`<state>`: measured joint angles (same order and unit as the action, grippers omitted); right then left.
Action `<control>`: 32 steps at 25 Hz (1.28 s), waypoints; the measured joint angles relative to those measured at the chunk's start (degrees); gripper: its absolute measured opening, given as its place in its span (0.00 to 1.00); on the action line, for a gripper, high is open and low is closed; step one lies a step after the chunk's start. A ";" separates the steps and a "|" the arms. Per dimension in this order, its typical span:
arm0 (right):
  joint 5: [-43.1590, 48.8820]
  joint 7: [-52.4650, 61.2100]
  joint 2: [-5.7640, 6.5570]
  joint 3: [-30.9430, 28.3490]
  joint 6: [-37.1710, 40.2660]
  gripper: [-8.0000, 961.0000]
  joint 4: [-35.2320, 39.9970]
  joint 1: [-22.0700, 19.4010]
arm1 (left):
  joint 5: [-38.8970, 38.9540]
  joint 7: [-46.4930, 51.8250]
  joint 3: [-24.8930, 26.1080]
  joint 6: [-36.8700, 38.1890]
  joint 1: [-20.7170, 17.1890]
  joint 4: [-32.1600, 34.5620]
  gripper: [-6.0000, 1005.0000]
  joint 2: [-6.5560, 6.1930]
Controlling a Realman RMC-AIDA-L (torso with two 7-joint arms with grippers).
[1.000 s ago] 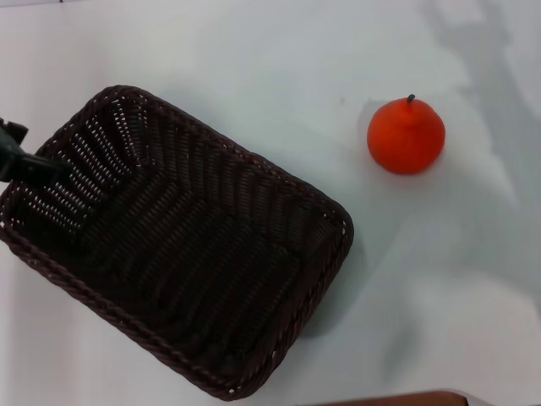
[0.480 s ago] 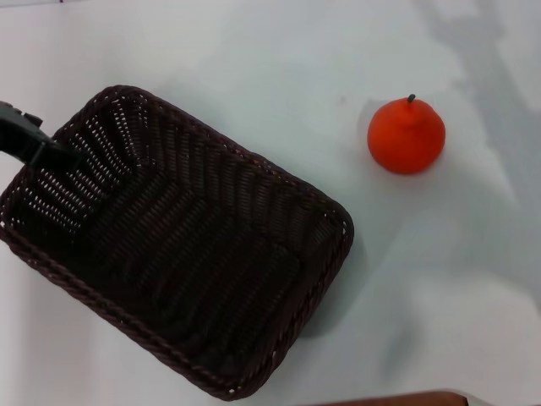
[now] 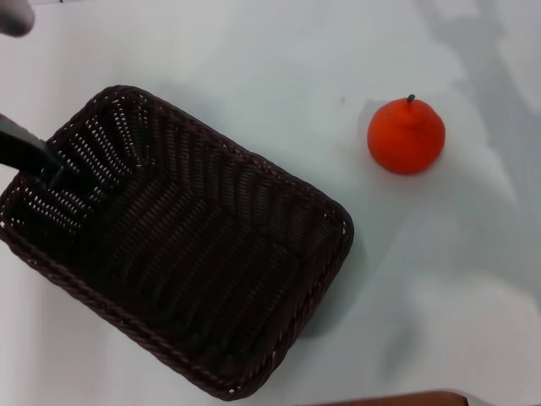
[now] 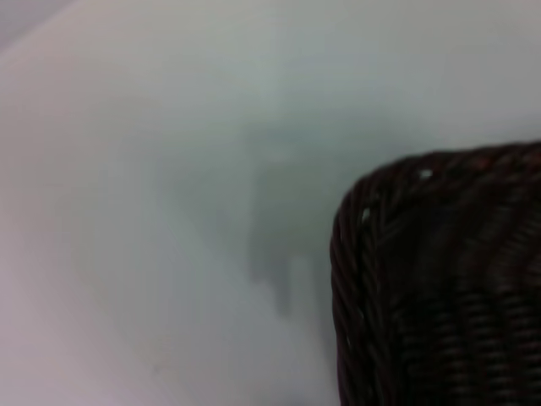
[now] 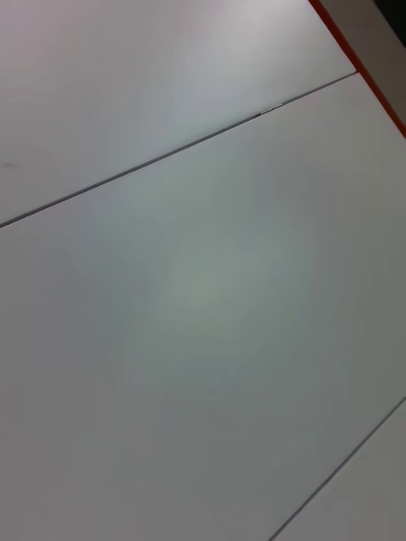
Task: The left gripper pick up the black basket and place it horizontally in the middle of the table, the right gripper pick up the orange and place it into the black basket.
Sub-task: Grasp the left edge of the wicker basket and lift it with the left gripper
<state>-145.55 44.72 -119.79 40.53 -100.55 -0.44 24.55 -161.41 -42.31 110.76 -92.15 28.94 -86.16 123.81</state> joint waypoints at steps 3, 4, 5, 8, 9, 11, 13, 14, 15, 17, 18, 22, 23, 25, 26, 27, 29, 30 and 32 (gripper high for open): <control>0.00 0.63 0.00 0.06 0.38 0.97 0.27 -0.21 | -1.15 -0.04 -0.02 -0.31 0.72 1.54 0.79 0.04; 0.00 0.63 0.00 0.06 0.38 0.97 0.27 -0.21 | -1.35 -0.13 -0.04 -0.32 0.77 1.82 0.79 0.06; 0.00 0.65 0.00 0.05 0.45 0.97 0.27 -0.21 | -1.46 -0.29 -0.06 -0.32 0.80 1.97 0.79 0.05; 0.00 0.66 0.00 -0.05 0.52 0.97 0.27 -0.19 | -1.69 -0.70 -0.11 -0.29 0.56 1.46 0.75 0.01; 0.00 0.66 0.00 -0.06 0.52 0.97 0.27 -0.18 | -1.90 -0.73 -0.11 -0.27 0.48 1.27 0.72 -0.02; 0.00 0.74 0.00 -0.08 0.53 0.97 0.27 -0.15 | -2.09 -0.56 -0.11 -0.27 0.53 1.33 0.65 -0.07; 0.00 1.20 0.00 -0.19 0.50 0.97 0.27 -0.16 | -2.14 -0.43 -0.11 -0.32 0.81 1.82 0.60 -0.14; 0.00 1.50 0.00 -0.27 0.47 0.96 0.27 -0.18 | -2.16 -0.41 -0.12 -0.35 0.92 1.99 0.58 -0.16; 0.00 1.80 0.00 -0.37 0.44 0.96 0.27 -0.20 | -2.17 -0.40 -0.14 -0.38 1.03 2.16 0.55 -0.18; -0.03 2.14 0.00 -0.44 0.29 0.96 0.27 -0.24 | -2.22 -0.40 -0.05 -0.48 1.21 2.33 0.51 -0.21; -0.05 2.21 0.00 -0.45 0.18 0.96 0.27 -0.27 | -2.23 -0.40 0.08 -0.64 1.32 2.41 0.49 -0.22; -0.13 3.44 0.00 -0.53 -0.29 0.96 1.36 -0.39 | -2.09 -0.38 2.55 -1.71 2.24 2.83 0.40 -0.15; -0.13 3.87 0.00 -0.58 -0.30 0.96 1.71 -0.41 | -1.92 -0.11 3.82 -1.83 2.52 3.03 0.38 -0.08; -0.14 4.68 0.04 -0.98 0.19 0.96 2.54 -0.40 | -1.72 1.06 5.34 -1.93 2.90 3.62 0.29 -0.04; -0.16 4.95 0.06 -1.28 0.58 0.96 2.94 -0.37 | -1.72 2.36 5.77 -1.98 3.12 4.09 0.24 -0.10; -0.18 5.23 0.08 -1.69 1.13 0.96 3.57 -0.33 | -1.72 3.44 6.05 -1.99 3.33 4.40 0.23 -0.14; -0.22 5.70 0.12 -2.54 2.40 0.96 4.89 -0.13 | -1.35 6.15 7.40 -2.13 3.94 4.97 0.23 -0.15; -0.23 5.94 0.12 -2.81 3.09 0.96 5.62 -0.05 | -0.87 7.45 8.42 -2.32 4.29 5.19 0.23 -0.08; -0.18 6.35 0.16 -3.09 5.00 0.96 7.46 0.20 | 0.35 9.86 10.43 -2.76 4.87 5.57 0.22 -0.03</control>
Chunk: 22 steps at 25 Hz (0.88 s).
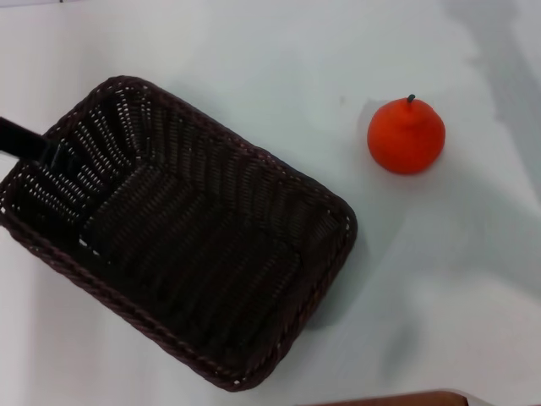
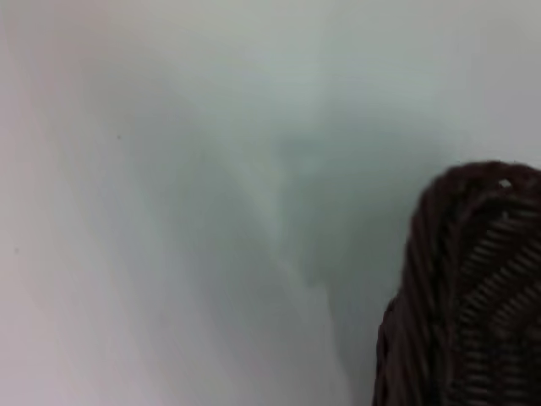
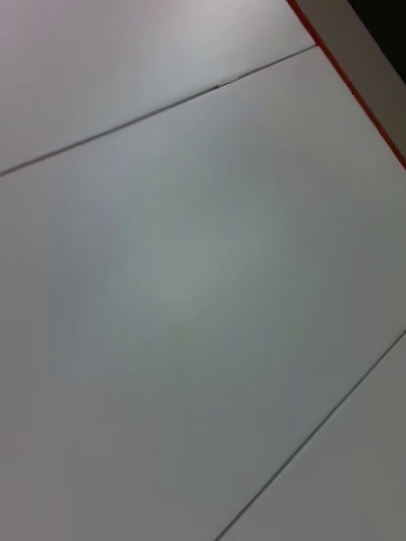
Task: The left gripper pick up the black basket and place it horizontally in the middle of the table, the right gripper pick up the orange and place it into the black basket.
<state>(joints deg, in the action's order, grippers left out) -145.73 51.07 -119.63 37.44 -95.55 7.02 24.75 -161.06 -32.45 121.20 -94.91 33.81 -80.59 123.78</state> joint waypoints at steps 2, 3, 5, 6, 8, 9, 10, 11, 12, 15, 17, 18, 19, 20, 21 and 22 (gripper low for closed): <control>0.04 0.19 0.01 -0.04 2.33 0.96 1.97 0.29 | 0.99 3.42 2.53 -0.82 0.76 0.18 0.21 -0.08; 0.05 0.33 0.02 -0.04 3.61 0.96 2.91 0.47 | 1.20 4.62 3.58 -1.13 0.96 0.12 0.21 -0.10; 0.07 0.62 0.06 0.04 6.09 0.96 4.71 0.88 | 1.69 7.64 6.41 -1.72 1.24 0.00 0.20 -0.19; 0.07 0.68 0.09 0.05 7.06 0.96 5.28 1.07 | 1.91 8.90 7.70 -1.84 1.28 -0.02 0.20 -0.23; 0.08 0.75 0.16 -0.04 8.99 0.96 6.18 1.50 | 2.06 10.94 9.32 -1.90 1.10 -0.02 0.19 -0.25; 0.07 0.76 0.19 -0.16 9.89 0.96 6.45 1.68 | 2.08 12.05 9.88 -1.86 0.88 0.07 0.19 -0.26; 0.05 0.77 0.21 -0.28 10.71 0.96 6.73 1.88 | 2.09 12.64 10.05 -1.86 0.73 0.14 0.19 -0.26; 0.05 0.78 0.21 -0.30 11.39 0.96 7.00 2.05 | 2.25 13.27 10.57 -1.86 0.52 0.43 0.19 -0.26; 0.04 0.78 0.22 -0.32 12.18 0.96 7.27 2.24 | 2.36 13.61 10.97 -1.93 0.42 0.65 0.19 -0.24; 0.08 0.79 0.21 -0.34 14.07 0.96 7.58 2.85 | 2.75 14.80 12.33 -2.86 0.21 0.88 0.19 -0.16; 0.12 0.79 0.27 -0.26 14.64 0.96 7.58 3.11 | 2.99 15.90 12.77 -3.46 -0.29 0.21 0.18 -0.13; 0.14 0.79 0.31 -0.14 14.75 0.96 7.59 3.21 | 3.09 16.41 13.04 -3.90 -0.66 -0.31 0.18 -0.13; 0.15 0.79 0.34 -0.04 14.76 0.96 7.59 3.26 | 3.15 16.93 13.27 -4.50 -1.27 -1.16 0.18 -0.14; 0.16 0.79 0.36 0.06 14.75 0.96 7.60 3.31 | 3.18 17.33 13.36 -4.94 -1.85 -2.05 0.18 -0.14; 0.17 0.79 0.36 0.11 14.70 0.96 7.60 3.32 | 3.18 17.71 13.46 -5.28 -2.51 -2.97 0.18 -0.16; 0.17 0.79 0.36 0.11 14.66 0.96 7.61 3.32 | 3.34 18.08 13.60 -5.46 -3.27 -4.17 0.18 -0.12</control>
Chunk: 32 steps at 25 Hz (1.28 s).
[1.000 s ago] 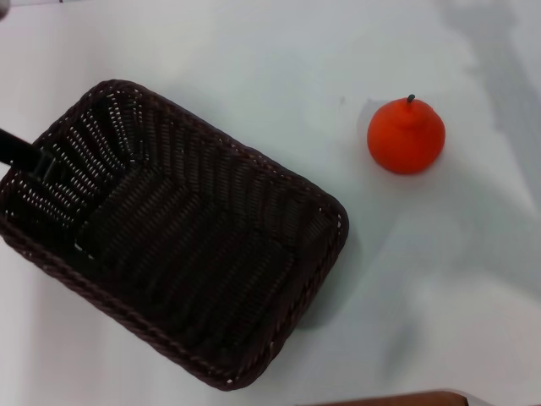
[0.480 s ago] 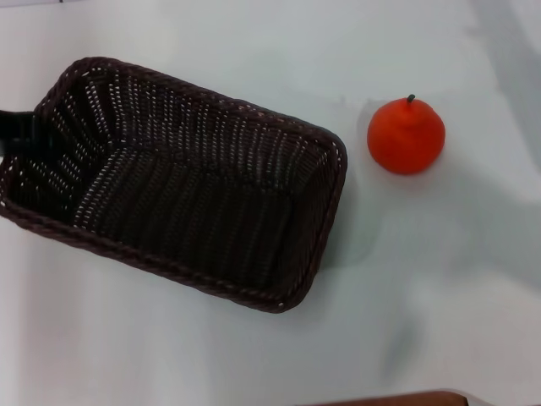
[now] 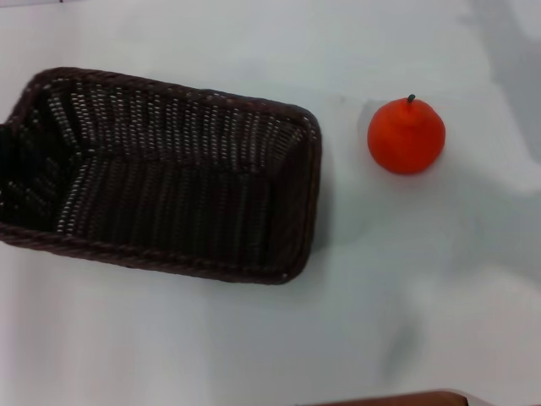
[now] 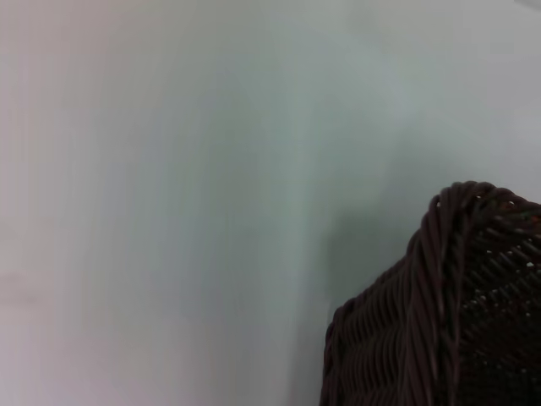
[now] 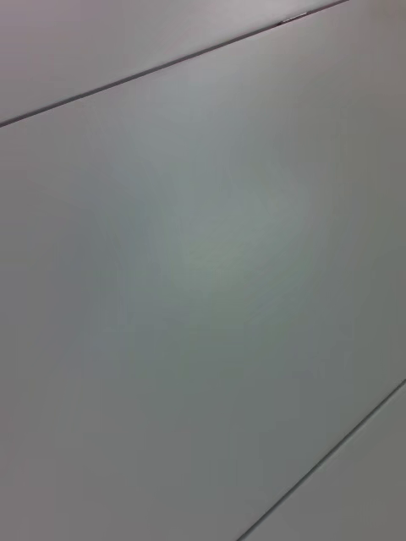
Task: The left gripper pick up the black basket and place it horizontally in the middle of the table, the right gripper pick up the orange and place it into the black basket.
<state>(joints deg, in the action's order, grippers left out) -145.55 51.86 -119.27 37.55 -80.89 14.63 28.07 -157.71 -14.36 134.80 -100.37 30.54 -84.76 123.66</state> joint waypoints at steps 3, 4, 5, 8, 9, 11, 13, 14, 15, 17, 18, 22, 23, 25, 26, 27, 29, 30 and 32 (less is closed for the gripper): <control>0.01 0.00 -0.02 0.02 -0.03 0.96 0.02 0.01 | 1.91 0.57 0.72 -0.21 -2.02 -1.88 0.18 0.15; 0.01 0.00 -0.03 0.02 0.02 0.96 0.03 0.02 | 2.58 0.60 0.90 -0.23 -2.45 -1.94 0.18 0.17; 0.01 0.00 -0.05 0.03 0.12 0.96 0.03 0.03 | 3.90 0.66 1.08 -0.15 -3.10 -1.96 0.18 0.19; 0.01 0.00 -0.13 0.05 0.20 0.96 0.05 0.11 | 7.15 1.36 0.96 0.43 -4.94 -2.15 0.18 0.31; 0.01 0.00 -0.16 0.06 0.19 0.96 0.05 0.16 | 8.38 1.74 0.81 0.68 -5.70 -2.33 0.18 0.38; 0.01 0.00 -0.21 0.10 0.13 0.96 0.04 0.23 | 9.97 2.13 0.59 0.94 -6.74 -2.67 0.18 0.57; 0.01 0.00 -0.24 0.17 0.01 0.96 -0.10 0.28 | 11.91 2.30 0.50 1.24 -7.79 -2.84 0.17 0.69; 0.01 0.00 -0.25 0.21 -0.05 0.96 -0.20 0.31 | 12.80 2.34 0.39 1.52 -8.27 -2.88 0.17 0.70; 0.01 0.00 -0.26 0.22 -0.08 0.96 -0.29 0.31 | 13.74 2.36 0.17 1.87 -8.86 -2.88 0.17 0.71; 0.01 0.00 -0.26 0.24 -0.10 0.96 -0.35 0.32 | 14.57 2.36 -1.14 2.89 -9.87 -2.96 0.17 0.69; 0.01 0.00 -0.26 0.24 -0.07 0.96 -0.36 0.32 | 14.72 2.36 -2.17 3.59 -10.42 -3.07 0.17 0.64; 0.00 0.00 -0.26 0.37 -0.24 0.96 -0.39 0.31 | 14.71 2.36 -4.92 5.30 -11.05 -2.96 0.17 0.56; 0.01 0.00 -0.26 0.52 -0.36 0.96 -0.39 0.31 | 14.64 2.36 -5.48 5.53 -11.05 -2.86 0.17 0.56; 0.00 0.18 -0.26 0.78 -0.67 0.96 -0.28 0.20 | 14.49 2.32 -6.99 6.35 -11.22 -2.55 0.17 0.52; 0.00 0.39 -0.28 0.81 -0.75 0.96 -0.22 0.14 | 14.49 2.23 -7.45 6.79 -11.32 -2.49 0.17 0.48; 0.01 0.69 -0.30 0.84 -0.85 0.96 -0.18 0.05 | 14.51 2.10 -7.63 7.04 -11.41 -2.45 0.17 0.47; 0.00 1.02 -0.34 0.85 -1.00 0.96 -0.18 -0.07 | 14.52 1.33 -8.05 7.72 -11.56 -2.34 0.17 0.42; 0.00 1.13 -0.34 0.84 -1.09 0.96 -0.18 -0.15 | 14.51 1.06 -8.15 7.75 -11.58 -2.35 0.17 0.41; 0.00 1.17 -0.34 0.83 -1.21 0.96 -0.18 -0.17 | 14.41 0.50 -8.38 7.77 -11.60 -2.41 0.17 0.37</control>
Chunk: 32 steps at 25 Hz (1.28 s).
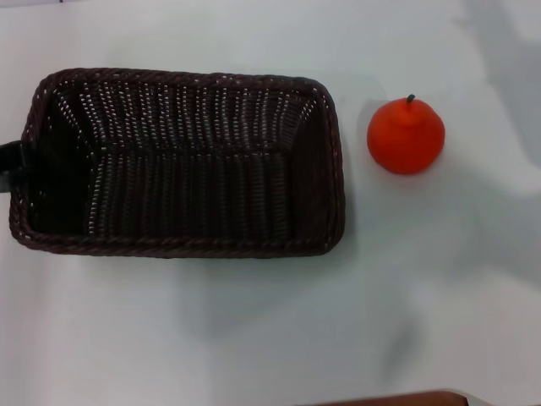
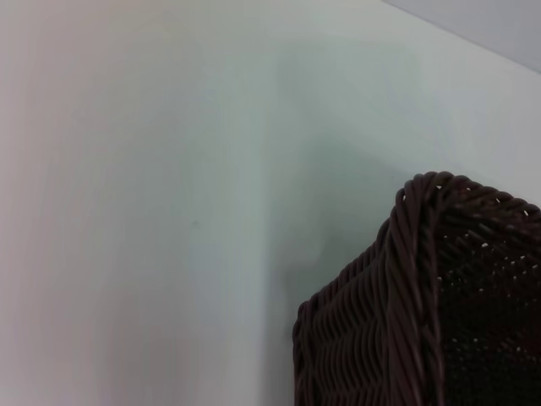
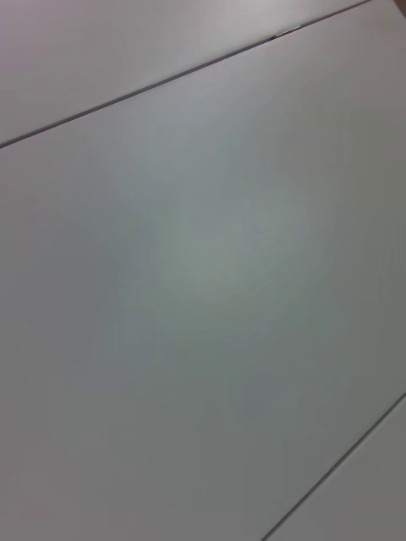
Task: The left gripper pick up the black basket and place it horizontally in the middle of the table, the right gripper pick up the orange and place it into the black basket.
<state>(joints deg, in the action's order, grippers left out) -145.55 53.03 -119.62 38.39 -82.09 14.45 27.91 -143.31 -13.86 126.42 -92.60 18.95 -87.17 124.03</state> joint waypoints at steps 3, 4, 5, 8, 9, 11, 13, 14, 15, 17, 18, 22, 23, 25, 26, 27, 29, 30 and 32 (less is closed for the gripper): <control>0.00 0.18 0.00 0.01 -0.42 0.96 -0.07 -0.02 | -0.08 -0.13 -0.01 0.00 0.23 0.52 0.17 -0.09; 0.00 0.18 0.00 0.01 -0.42 0.96 -0.07 -0.02 | -0.09 -0.13 -0.02 -0.14 0.45 1.17 0.17 -0.16; 0.00 0.20 0.00 0.01 -0.51 0.96 -0.09 -0.03 | -0.10 -0.13 0.00 -0.30 0.66 1.97 0.17 -0.25; 0.00 0.22 0.00 0.12 -0.80 0.96 -0.18 -0.05 | 0.06 -0.45 0.50 -0.50 1.07 3.49 0.28 -0.39; 0.01 0.14 0.00 0.41 -0.80 0.96 -0.15 -0.12 | 0.18 -0.70 0.65 -0.52 1.08 3.48 0.31 -0.43; 0.00 0.00 0.01 0.81 -0.80 0.96 -0.02 -0.24 | 0.31 -1.01 1.01 -0.63 1.06 3.05 0.39 -0.60; 0.01 -0.24 0.15 1.82 -0.80 0.96 0.34 -0.59 | 0.49 -1.25 2.09 -1.23 1.31 2.75 0.46 -1.04; 0.01 -0.29 0.21 2.28 -0.80 0.96 0.58 -0.80 | 0.66 -1.42 2.77 -1.76 1.54 2.70 0.50 -1.21; 0.02 -0.30 0.23 2.70 -0.81 0.96 0.95 -1.09 | 0.97 -1.79 3.84 -2.55 1.87 2.54 0.54 -1.49; 0.07 -0.31 0.23 3.48 -0.83 0.96 2.10 -2.08 | 1.47 -2.36 5.59 -3.67 2.32 1.99 0.60 -1.75; 0.09 -0.32 0.24 3.98 -0.80 0.96 2.85 -2.77 | 1.90 -2.92 7.29 -4.47 2.63 1.21 0.62 -1.90; 4.91 1.08 0.73 5.26 -0.24 0.96 7.38 -6.19 | 4.81 -6.96 15.09 -5.31 3.27 -0.89 0.69 -2.93; 7.94 2.48 0.87 5.31 -0.08 0.96 9.44 -7.37 | 6.14 -8.14 17.11 -4.75 3.25 -1.05 0.71 -2.96; 14.84 6.90 1.06 5.10 0.68 0.96 14.19 -9.89 | 10.29 -11.63 21.63 -2.38 2.79 -1.04 0.75 -2.20; 17.64 9.57 1.14 4.95 1.03 0.96 16.35 -10.92 | 11.96 -13.13 22.92 -1.62 2.56 -0.88 0.77 -1.85; 20.70 12.16 1.24 4.81 1.31 0.96 18.48 -11.92 | 14.98 -16.38 25.03 -0.44 2.13 -0.42 0.78 -1.24; 27.81 18.72 1.54 4.66 1.49 0.96 23.20 -13.74 | 20.79 -22.75 27.53 1.77 1.13 0.66 0.83 -0.45; 31.89 22.04 1.68 4.64 1.51 0.96 25.51 -14.37 | 23.59 -25.37 28.12 3.03 0.51 1.45 0.86 -0.27; 39.94 28.43 1.74 4.64 1.50 0.96 29.38 -14.90 | 29.60 -30.07 28.70 5.70 -0.98 3.70 0.91 -0.09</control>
<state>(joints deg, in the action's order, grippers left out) -105.61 81.46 -117.87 43.03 -80.59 43.83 13.01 -113.71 -43.93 155.12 -86.90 17.97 -83.47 123.94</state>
